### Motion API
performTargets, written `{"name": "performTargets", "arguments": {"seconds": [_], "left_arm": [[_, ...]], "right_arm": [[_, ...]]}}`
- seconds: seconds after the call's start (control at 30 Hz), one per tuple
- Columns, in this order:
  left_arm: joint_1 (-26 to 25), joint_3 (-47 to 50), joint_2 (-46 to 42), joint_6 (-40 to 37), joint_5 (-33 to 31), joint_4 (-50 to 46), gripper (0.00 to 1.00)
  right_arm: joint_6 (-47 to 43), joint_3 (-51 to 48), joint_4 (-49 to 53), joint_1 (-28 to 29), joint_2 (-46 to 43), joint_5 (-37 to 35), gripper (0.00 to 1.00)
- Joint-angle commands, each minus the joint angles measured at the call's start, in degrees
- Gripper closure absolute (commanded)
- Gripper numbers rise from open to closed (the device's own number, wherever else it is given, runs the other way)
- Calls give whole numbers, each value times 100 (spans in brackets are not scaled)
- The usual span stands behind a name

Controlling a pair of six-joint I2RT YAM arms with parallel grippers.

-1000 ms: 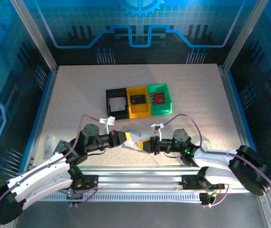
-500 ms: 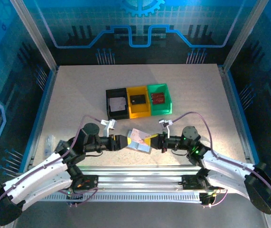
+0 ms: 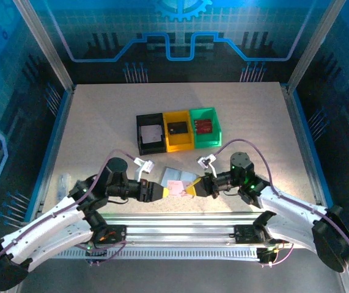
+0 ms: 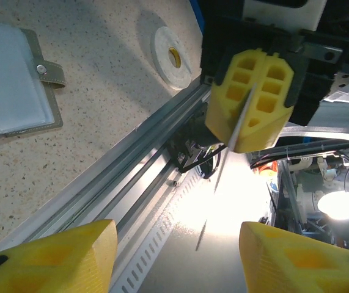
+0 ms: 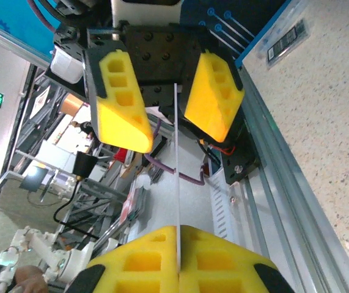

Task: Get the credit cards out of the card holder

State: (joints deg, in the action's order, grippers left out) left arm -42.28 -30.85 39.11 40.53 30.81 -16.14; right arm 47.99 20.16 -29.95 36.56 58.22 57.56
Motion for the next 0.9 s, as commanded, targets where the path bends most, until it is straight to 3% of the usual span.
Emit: {"name": "performTargets", "arguments": {"seconds": [0.0, 0.87], "left_arm": [[-38, -69, -81, -2, 234, 248, 45], [-38, 403, -18, 524, 461, 1356, 77]], "right_arm": [[158, 46, -398, -51, 132, 319, 100], [581, 144, -1338, 271, 511, 10, 100]]}}
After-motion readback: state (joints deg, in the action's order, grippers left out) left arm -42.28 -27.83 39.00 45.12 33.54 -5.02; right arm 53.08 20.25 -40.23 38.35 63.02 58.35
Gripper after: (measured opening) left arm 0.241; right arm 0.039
